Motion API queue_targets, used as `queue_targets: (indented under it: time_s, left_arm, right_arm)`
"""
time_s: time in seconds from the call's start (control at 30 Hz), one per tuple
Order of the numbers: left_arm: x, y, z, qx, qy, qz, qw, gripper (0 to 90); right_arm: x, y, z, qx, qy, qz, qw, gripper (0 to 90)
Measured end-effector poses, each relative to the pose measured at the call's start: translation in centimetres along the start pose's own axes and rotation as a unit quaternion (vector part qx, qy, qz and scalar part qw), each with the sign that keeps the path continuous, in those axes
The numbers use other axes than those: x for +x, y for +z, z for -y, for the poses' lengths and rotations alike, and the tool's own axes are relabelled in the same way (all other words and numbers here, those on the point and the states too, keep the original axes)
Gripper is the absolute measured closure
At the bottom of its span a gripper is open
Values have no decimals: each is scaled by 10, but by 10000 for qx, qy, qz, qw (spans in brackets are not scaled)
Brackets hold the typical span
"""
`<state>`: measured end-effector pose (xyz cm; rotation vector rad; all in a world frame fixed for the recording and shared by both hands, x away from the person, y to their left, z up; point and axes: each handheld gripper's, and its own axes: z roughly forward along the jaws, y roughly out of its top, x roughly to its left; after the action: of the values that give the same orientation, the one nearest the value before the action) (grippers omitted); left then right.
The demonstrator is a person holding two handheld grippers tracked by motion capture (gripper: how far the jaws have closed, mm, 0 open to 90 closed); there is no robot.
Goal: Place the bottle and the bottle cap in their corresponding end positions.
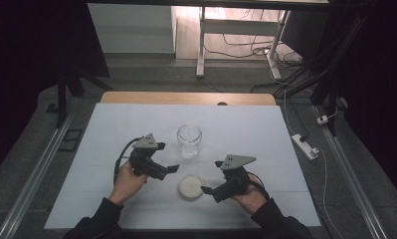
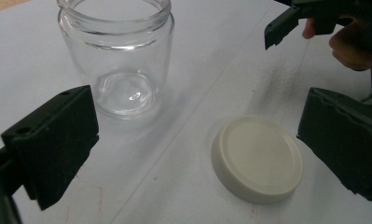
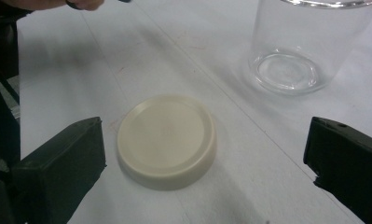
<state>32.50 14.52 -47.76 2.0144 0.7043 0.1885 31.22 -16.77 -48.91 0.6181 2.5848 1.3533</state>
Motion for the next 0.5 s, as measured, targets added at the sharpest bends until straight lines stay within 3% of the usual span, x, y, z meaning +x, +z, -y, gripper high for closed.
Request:
queue_targets:
  time_s: [0.27, 0.5]
  left_arm:
    - [-14, -15, 10, 34, 65, -95, 9999, 0]
    - [-22, -29, 25, 22, -78, -112, 9999, 0]
  right_arm:
    - [0, -12, 3, -5, -4, 104, 9999, 0]
    - [-2, -26, 8, -69, 48, 291, 9995, 0]
